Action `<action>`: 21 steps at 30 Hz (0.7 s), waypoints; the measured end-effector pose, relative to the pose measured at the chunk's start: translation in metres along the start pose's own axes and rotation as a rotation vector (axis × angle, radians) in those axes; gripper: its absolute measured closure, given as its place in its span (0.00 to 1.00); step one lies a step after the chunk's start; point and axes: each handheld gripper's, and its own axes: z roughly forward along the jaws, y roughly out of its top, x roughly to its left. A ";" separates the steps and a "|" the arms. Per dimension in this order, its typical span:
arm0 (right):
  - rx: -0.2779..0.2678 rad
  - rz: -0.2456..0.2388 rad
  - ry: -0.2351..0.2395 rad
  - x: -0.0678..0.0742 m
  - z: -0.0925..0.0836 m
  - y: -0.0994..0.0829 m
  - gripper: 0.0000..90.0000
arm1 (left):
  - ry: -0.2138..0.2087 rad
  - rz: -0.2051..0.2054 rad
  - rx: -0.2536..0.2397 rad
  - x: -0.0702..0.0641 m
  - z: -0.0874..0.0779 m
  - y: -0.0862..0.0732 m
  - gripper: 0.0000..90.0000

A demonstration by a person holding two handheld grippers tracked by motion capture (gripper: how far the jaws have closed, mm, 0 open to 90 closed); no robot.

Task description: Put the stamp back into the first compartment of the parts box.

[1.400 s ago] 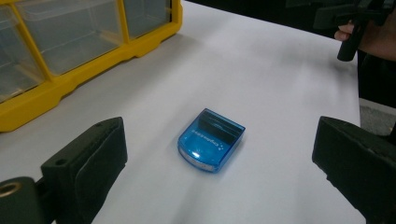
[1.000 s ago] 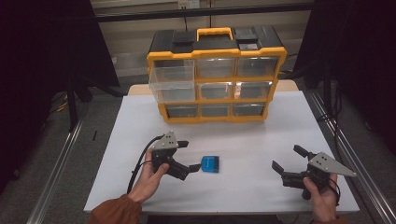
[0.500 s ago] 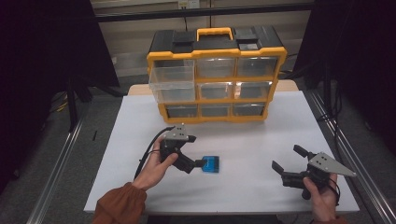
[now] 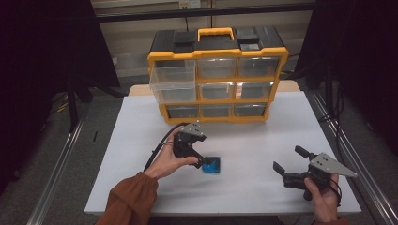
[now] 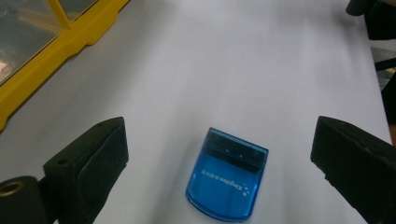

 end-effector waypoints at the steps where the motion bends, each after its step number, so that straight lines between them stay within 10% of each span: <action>1: 0.002 0.003 0.001 0.000 0.000 0.000 0.00 | -0.007 -0.014 0.005 0.001 0.002 0.002 0.04; 13: 0.010 0.001 0.008 0.001 0.001 0.000 0.00 | -0.061 0.088 0.172 -0.007 0.022 0.001 0.09; 21: 0.012 -0.002 0.013 0.001 0.002 -0.001 0.00 | -0.025 0.123 0.206 -0.006 0.027 -0.002 0.16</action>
